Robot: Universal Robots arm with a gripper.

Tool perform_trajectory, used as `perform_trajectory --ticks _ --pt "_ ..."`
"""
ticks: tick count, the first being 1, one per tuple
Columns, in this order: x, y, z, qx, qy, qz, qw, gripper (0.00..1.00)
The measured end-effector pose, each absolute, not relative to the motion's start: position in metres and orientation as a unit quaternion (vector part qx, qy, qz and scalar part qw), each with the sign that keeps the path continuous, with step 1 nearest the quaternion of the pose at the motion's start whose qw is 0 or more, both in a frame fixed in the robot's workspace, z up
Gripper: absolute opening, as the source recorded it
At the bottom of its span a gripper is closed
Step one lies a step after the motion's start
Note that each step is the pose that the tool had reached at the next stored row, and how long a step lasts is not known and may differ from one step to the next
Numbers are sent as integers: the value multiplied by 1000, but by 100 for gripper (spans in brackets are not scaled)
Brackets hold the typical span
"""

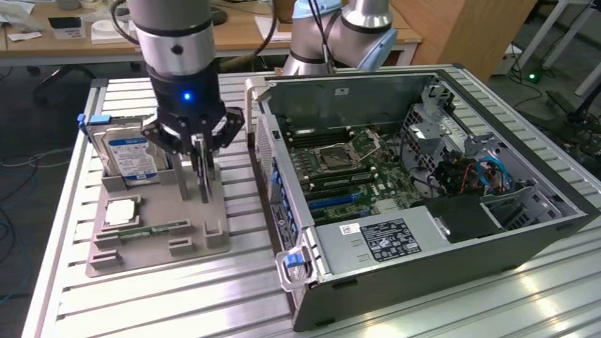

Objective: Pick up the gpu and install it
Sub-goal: 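Pick up the gpu and move the gpu toward the slot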

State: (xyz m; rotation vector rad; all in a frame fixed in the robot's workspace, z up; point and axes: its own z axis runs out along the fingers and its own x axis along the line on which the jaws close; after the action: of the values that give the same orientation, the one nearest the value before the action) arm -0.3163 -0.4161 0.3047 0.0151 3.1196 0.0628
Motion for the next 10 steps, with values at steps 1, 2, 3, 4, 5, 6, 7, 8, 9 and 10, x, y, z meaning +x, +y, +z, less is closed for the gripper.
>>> perform_trajectory --ticks 1,2,3,4,5,6,7,8,9,10 --pt "-316 -416 309 5 1000 20 11 27" --pt "-316 -416 314 5 1000 20 11 27" --pt "-316 -416 318 5 1000 20 11 27" --pt "-316 -416 323 5 1000 20 11 27" --pt "-316 -416 328 5 1000 20 11 27" --pt "-316 -416 332 5 1000 20 11 27" --pt "-316 -416 337 5 1000 20 11 27" --pt "-316 -416 341 5 1000 20 11 27" --pt "-316 -416 346 5 1000 20 11 27" --pt "-316 -416 350 5 1000 20 11 27"
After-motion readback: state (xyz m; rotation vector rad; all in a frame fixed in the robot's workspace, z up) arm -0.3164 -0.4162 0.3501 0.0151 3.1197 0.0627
